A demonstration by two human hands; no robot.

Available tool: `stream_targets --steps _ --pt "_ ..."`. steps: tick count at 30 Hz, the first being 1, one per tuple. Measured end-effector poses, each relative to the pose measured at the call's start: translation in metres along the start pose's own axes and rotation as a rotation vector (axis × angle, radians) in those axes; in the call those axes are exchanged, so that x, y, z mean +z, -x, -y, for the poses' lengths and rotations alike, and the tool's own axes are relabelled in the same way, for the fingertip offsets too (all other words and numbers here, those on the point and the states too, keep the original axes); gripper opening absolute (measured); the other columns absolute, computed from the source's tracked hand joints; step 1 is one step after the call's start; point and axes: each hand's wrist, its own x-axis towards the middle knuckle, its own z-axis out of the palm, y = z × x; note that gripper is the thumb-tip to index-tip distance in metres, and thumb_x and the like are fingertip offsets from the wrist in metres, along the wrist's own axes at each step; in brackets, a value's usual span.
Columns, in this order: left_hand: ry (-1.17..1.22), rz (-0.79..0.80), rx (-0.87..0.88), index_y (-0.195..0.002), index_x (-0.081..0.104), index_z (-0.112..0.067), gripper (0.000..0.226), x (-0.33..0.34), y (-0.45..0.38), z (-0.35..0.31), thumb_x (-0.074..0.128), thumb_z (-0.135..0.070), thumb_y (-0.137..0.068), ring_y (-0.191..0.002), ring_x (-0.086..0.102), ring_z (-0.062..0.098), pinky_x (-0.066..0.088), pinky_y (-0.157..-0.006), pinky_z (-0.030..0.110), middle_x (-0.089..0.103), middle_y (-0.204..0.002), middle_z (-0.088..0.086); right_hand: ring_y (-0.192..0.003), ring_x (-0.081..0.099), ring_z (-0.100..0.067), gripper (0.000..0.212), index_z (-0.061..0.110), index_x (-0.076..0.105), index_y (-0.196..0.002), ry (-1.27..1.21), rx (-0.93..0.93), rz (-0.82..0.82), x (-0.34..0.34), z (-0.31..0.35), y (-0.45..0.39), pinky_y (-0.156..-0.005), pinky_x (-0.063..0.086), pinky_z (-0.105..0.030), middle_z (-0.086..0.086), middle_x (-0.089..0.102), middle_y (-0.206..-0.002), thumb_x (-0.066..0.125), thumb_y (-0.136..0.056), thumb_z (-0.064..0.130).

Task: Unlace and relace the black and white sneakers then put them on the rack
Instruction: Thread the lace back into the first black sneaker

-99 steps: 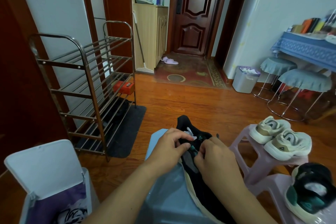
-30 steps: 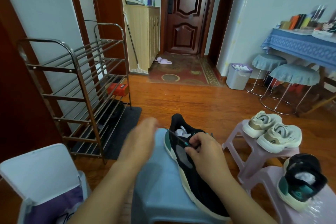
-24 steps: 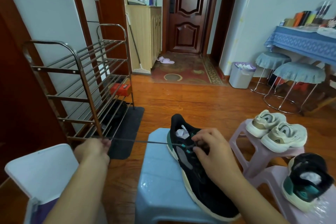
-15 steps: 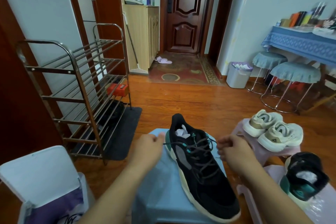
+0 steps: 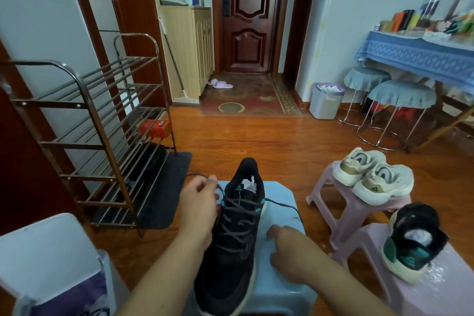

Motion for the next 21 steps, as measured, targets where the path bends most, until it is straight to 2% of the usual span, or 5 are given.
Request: stream_targets --steps 5,10,13,16,21 --pt "0.187 -0.004 -0.108 -0.084 0.056 -0.01 0.028 -0.014 0.003 -0.005 0.054 -0.026 -0.106 -0.093 0.07 0.021 0.054 -0.068 0.034 0.064 -0.092 0.005 -0.111 0.063 -0.021 0.041 0.026 0.054 -0.134 -0.109 0.006 -0.061 -0.004 -0.001 -0.003 -0.091 0.054 -0.032 -0.004 0.062 -0.129 0.042 -0.097 0.013" --pt "0.035 0.105 0.033 -0.086 0.06 -0.002 0.033 -0.009 0.015 -0.004 0.056 -0.029 -0.105 -0.079 0.073 0.011 0.057 -0.066 0.025 0.07 -0.076 -0.004 -0.065 0.062 -0.007 0.01 0.026 0.059 -0.085 -0.544 -0.141 -0.414 -0.008 0.017 0.003 -0.062 0.055 -0.033 0.005 0.065 -0.077 0.065 -0.091 0.02" --pt "0.03 0.089 0.05 -0.089 0.059 0.002 0.034 -0.008 0.017 -0.003 0.053 -0.027 -0.106 -0.071 0.071 0.005 0.054 -0.059 0.019 0.071 -0.075 -0.005 -0.076 0.058 -0.005 0.022 0.032 0.053 -0.09 -0.409 -0.301 -0.527 -0.004 0.025 0.007 -0.064 0.047 -0.023 0.013 0.057 -0.085 0.075 -0.087 0.027" --pt "0.046 0.069 0.03 -0.091 0.061 0.0 0.033 -0.008 0.013 -0.003 0.051 -0.028 -0.107 -0.074 0.072 0.006 0.055 -0.064 0.024 0.072 -0.091 0.004 -0.075 0.058 -0.006 0.02 0.032 0.057 -0.095 -0.408 -0.312 -0.585 -0.005 0.027 0.002 -0.067 0.051 -0.027 0.011 0.059 -0.081 0.074 -0.089 0.024" --pt "0.065 0.094 0.016 -0.088 0.062 -0.006 0.031 -0.011 0.014 -0.004 0.049 -0.027 -0.108 -0.074 0.072 0.009 0.055 -0.066 0.026 0.074 -0.086 0.002 -0.065 0.064 -0.007 0.018 0.029 0.063 -0.079 -0.478 -0.321 -0.571 -0.013 0.025 -0.007 -0.065 0.055 -0.032 0.008 0.065 -0.068 0.068 -0.094 0.019"
